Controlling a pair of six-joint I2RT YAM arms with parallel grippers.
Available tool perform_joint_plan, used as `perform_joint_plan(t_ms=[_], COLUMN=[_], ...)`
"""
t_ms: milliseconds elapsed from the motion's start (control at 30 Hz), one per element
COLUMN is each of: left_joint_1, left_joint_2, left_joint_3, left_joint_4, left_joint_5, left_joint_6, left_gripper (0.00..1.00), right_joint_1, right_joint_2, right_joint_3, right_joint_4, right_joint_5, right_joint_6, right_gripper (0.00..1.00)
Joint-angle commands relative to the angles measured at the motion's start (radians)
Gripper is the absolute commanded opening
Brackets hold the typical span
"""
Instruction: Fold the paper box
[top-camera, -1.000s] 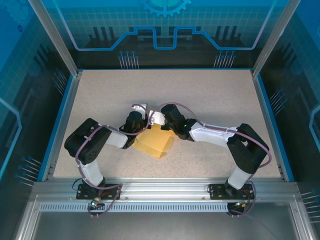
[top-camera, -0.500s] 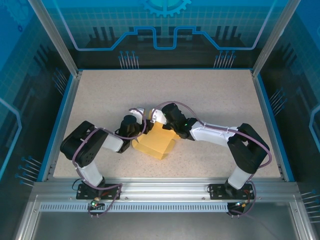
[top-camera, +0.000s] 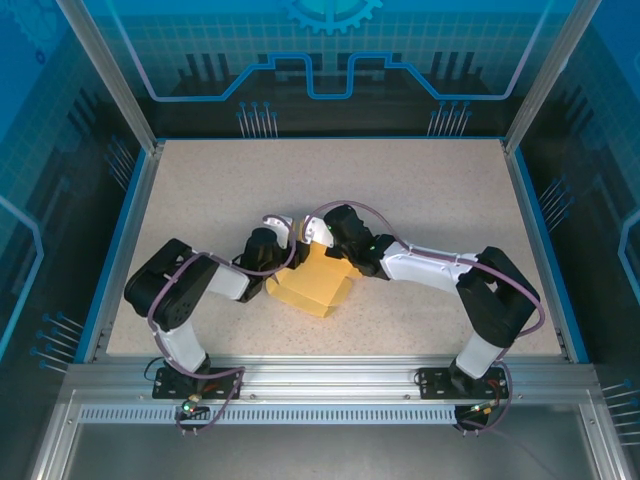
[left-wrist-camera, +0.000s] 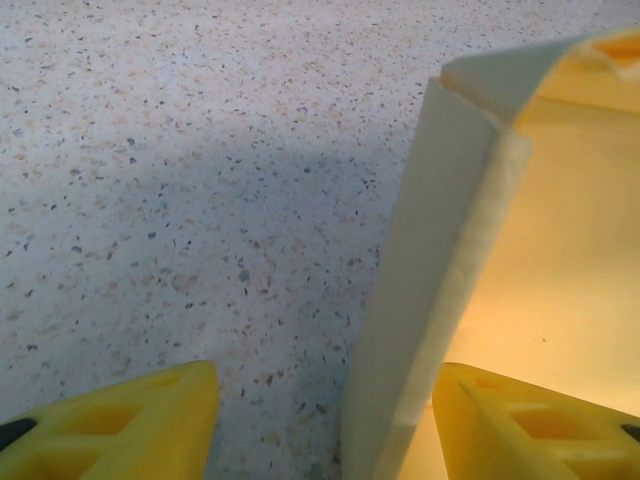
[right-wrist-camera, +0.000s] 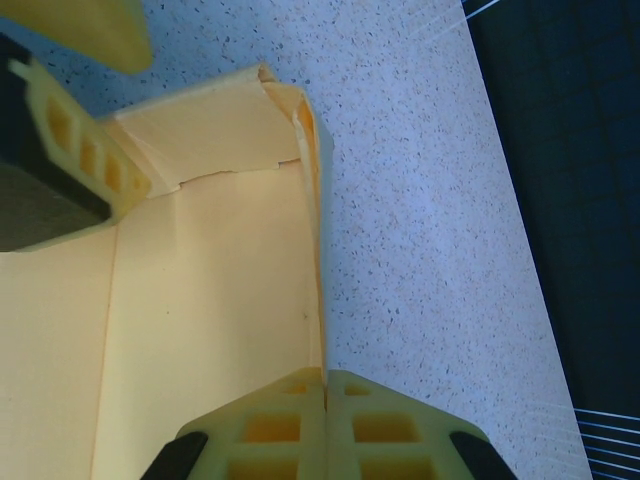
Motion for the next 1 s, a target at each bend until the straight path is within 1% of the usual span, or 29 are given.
perform_joint_plan(t_ms=[0,200,400,600,833,967], left_joint_1=[0.007,0.006,0.007,0.003,-0.014,-0.015], left_joint_2=[0.031,0.073,0.097,0.099,0.102,0.099], left_joint_3=[0.036,0.059,0.066,0.082,0.087,0.084], left_joint_4=[-0.018,-0.01,0.018,0.015,-0.005,0.003], left_joint_5=[-0.031,-0.05,-0.106,-0.19,-0.342,-0.359], left_joint_6=[0.015,0.022,0.011,0.009,-0.008,-0.024], left_gripper=[0.58,0.53,0.5,0.4,0.29,0.25], right_joint_1=[-0.007,-0.006,-0.005,-0.004,-0.002,0.001], right_joint_2=[-0.032,-0.029,-0.028,-0.029,-0.029,-0.027], right_joint_3=[0.019,0.019,0.02,0.019,0.014,0.009], right_joint_4=[-0.021,-0.022,-0.024,-0.03,-0.033,-0.026], right_joint_5=[-0.011,-0.018,-0.032,-0.032,-0.041,-0.036], right_joint_6=[0.019,0.022,0.028,0.026,0.03,0.029], right_gripper=[0.0,0.0,0.0,0.0,0.0,0.0])
